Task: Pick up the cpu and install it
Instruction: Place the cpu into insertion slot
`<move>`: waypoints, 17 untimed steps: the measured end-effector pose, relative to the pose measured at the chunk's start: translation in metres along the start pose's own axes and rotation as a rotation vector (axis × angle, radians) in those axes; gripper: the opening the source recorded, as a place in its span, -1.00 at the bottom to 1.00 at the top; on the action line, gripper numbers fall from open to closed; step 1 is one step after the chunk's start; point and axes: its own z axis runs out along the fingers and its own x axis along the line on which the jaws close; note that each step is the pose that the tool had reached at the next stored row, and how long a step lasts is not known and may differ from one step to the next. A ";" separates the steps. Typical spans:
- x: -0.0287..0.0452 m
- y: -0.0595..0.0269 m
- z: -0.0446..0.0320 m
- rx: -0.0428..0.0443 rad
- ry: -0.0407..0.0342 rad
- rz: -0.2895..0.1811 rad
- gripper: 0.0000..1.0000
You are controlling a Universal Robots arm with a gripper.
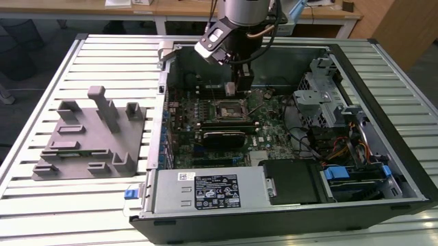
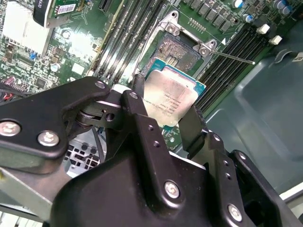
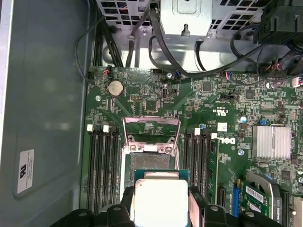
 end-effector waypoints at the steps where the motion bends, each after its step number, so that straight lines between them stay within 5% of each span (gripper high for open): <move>1: 0.0000 0.0000 0.0011 0.0000 0.0000 0.000 0.07; 17: 0.0057 -0.0010 0.0257 -0.0001 0.0002 -0.001 0.07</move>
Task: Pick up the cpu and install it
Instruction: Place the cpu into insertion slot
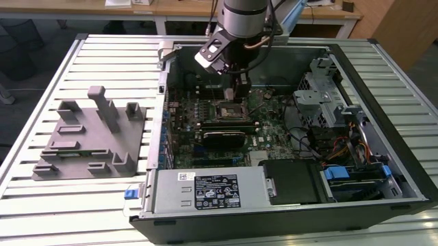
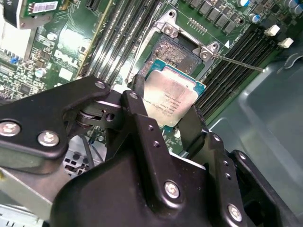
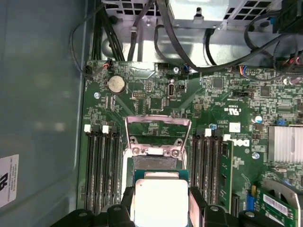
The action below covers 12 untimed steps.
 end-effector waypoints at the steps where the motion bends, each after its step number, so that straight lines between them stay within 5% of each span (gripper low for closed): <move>1: 0.0002 0.0000 0.0015 0.0000 -0.0001 0.000 0.07; 12: 0.0005 -0.0028 0.0187 -0.0001 -0.0005 0.011 0.07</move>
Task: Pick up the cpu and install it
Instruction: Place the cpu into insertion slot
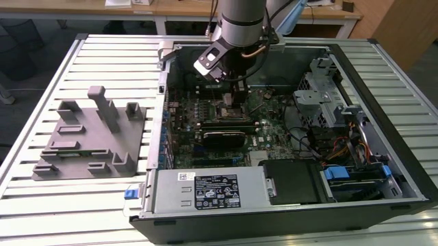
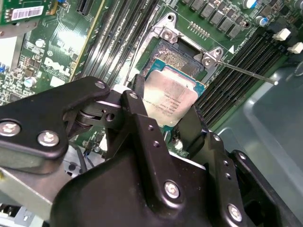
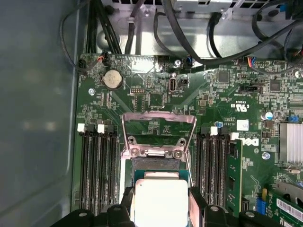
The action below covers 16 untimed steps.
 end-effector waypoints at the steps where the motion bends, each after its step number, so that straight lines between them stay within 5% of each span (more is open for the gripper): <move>1: 0.0000 0.0000 0.0000 0.0000 0.0000 0.000 0.07; 16: 0.0008 -0.0013 0.0141 -0.0002 0.0005 -0.001 0.07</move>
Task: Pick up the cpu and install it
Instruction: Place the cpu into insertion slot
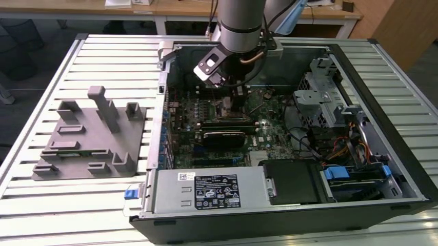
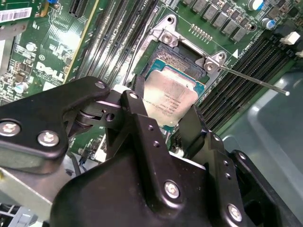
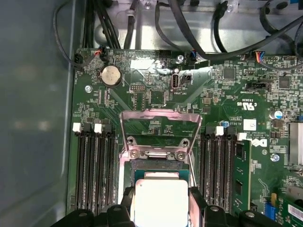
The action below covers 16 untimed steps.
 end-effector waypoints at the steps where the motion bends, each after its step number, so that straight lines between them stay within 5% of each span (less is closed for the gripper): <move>1: 0.0002 -0.0001 0.0010 0.0000 0.0000 0.000 0.07; 16: 0.0015 -0.0016 0.0200 0.0000 0.0000 0.001 0.07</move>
